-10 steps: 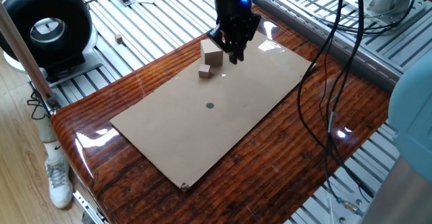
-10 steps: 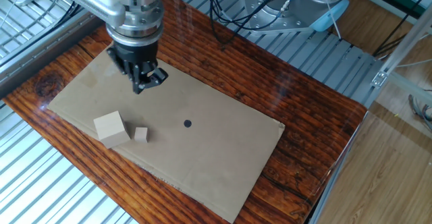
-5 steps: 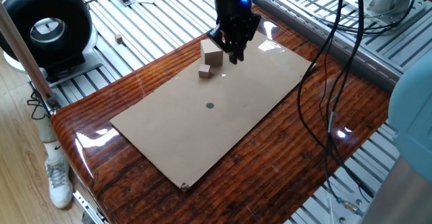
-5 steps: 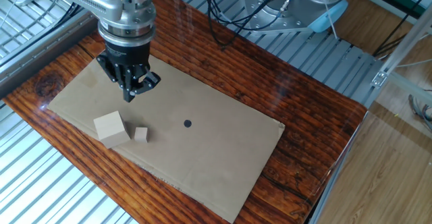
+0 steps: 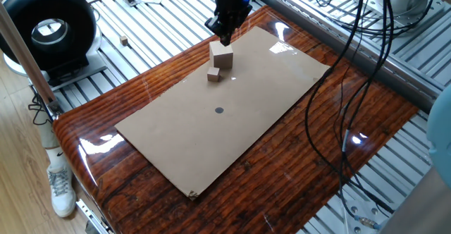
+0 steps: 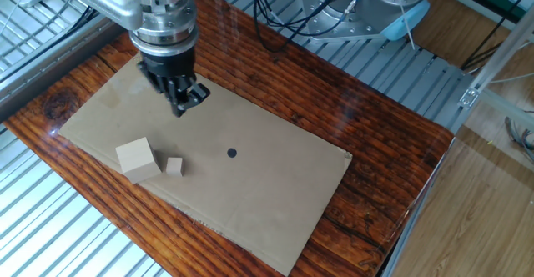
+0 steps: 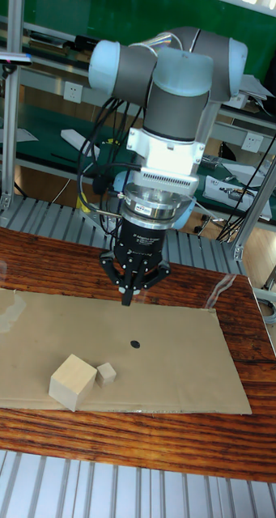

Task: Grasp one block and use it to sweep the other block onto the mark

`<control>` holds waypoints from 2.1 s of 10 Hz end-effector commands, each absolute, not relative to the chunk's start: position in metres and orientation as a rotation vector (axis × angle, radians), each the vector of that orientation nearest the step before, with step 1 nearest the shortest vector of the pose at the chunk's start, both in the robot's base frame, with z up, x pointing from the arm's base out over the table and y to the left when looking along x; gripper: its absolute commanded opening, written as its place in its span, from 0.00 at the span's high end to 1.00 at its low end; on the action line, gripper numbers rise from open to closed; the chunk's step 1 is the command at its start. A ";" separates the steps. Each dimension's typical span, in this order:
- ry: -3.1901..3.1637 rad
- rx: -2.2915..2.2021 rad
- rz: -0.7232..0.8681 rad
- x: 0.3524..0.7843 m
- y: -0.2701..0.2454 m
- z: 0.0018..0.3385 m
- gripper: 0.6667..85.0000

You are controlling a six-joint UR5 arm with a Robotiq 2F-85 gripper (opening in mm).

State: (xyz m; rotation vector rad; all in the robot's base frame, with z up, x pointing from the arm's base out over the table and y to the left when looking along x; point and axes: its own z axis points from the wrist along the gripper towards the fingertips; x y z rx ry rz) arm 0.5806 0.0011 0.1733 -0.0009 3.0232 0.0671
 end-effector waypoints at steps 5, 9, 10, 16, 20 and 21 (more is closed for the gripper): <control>2.984 -0.018 -0.102 0.592 -0.031 0.173 1.00; 2.973 -0.112 -0.001 0.616 -0.047 0.174 0.92; 2.961 -0.119 0.041 0.620 -0.043 0.173 0.71; 2.927 -0.225 0.101 0.632 -0.038 0.169 0.26; 2.928 -0.593 0.035 0.621 -0.049 0.160 0.08; 2.928 -0.674 -0.003 0.618 -0.055 0.159 0.08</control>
